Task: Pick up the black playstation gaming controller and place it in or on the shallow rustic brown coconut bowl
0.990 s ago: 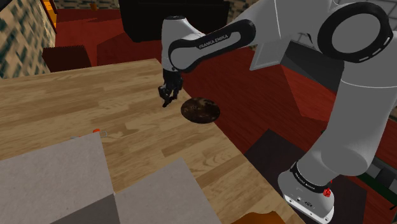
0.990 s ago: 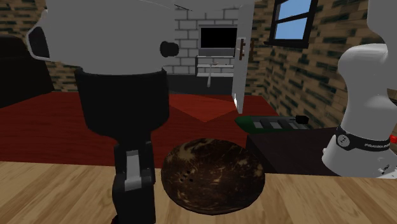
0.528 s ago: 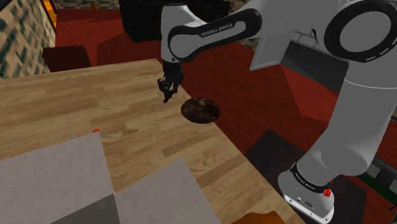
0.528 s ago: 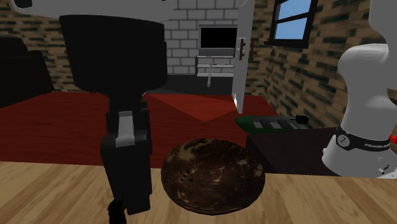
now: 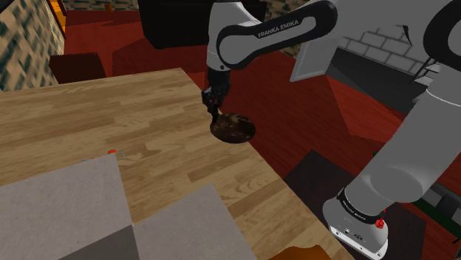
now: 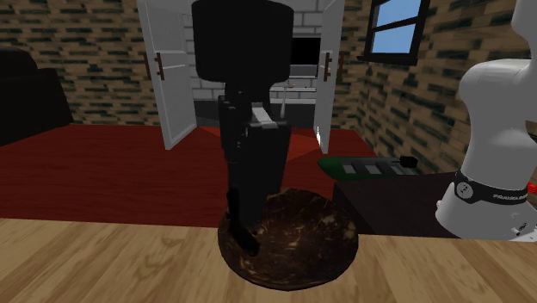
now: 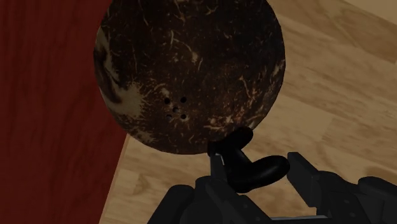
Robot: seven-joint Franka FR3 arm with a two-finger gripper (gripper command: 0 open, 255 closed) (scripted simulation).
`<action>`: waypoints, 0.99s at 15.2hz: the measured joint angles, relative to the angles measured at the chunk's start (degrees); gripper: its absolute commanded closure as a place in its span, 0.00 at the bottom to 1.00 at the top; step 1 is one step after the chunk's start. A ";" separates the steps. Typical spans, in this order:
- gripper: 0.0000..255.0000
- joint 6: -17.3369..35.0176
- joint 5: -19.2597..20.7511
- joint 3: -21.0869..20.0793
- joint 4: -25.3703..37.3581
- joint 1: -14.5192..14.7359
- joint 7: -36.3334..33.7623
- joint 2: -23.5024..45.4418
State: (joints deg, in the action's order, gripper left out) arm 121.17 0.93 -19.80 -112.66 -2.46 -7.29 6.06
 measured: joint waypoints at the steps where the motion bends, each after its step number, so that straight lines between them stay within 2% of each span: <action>1: 1.00 0.19 -0.75 0.15 -1.89 -0.41 0.87 -1.80; 7: 1.00 1.57 -6.09 2.22 -16.80 -2.00 7.36 -15.82; 15: 1.00 7.28 -6.45 2.59 -22.41 -2.22 8.59 -15.64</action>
State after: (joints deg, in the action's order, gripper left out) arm 128.45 -5.52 -17.21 -135.06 -4.68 1.30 -9.58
